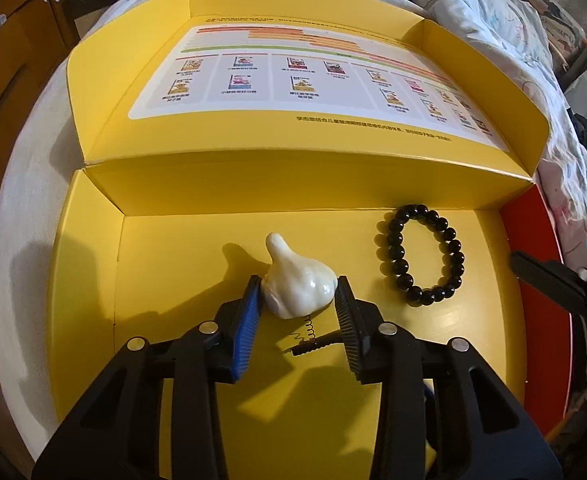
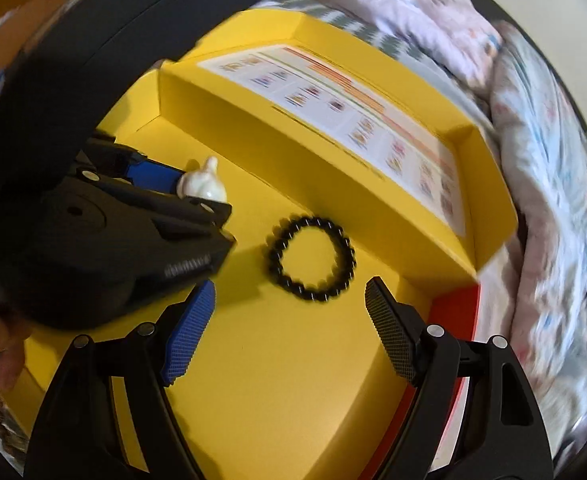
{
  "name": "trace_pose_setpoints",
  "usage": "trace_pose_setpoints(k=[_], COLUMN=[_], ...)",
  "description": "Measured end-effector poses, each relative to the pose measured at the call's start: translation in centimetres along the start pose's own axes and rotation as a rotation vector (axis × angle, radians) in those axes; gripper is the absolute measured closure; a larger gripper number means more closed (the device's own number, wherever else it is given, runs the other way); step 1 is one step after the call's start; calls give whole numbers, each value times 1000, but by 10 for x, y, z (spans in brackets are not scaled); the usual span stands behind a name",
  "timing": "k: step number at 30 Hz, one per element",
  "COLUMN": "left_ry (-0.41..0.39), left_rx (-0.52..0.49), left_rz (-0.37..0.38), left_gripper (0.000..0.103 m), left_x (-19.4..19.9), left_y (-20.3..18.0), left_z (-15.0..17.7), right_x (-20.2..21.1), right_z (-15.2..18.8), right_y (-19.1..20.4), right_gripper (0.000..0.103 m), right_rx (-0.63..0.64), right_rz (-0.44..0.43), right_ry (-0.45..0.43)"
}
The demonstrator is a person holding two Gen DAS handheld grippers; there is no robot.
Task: Organize jewelry
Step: 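Close the left tool on the white garlic charm while the right tool grasps the black bead bracelet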
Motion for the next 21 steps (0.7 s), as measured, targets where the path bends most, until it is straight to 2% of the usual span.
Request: trace_pose_setpoints(k=[4,9,15,21], left_ry=[13,24,30,24], left_rx=[-7,28,69,74], left_rz=[20,28,49,59], left_gripper=[65,65,65,65], left_x=[1,2,4,12], left_y=[2,16,22,17], left_z=[1,-1,-3,-3], right_x=[-7,-9,-30,-39], right_z=[-11,-15,-9,-12], right_y=[5,-1,-12,-16], right_gripper=[24,26,37,42], right_rx=[23,-18,-107,-172], right_rz=[-44,-112,-204,-266], right_ry=[12,17,59,95])
Point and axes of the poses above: each gripper's, at about its wrist camera, not at the fingertips, and x roughly against the way its jaws point, y to its left, z to its underside, the point moved 8 cm from there along -x, roughly the way its jaws point, and after that the axes turned 14 degrees about y, right-handed, at the moved point
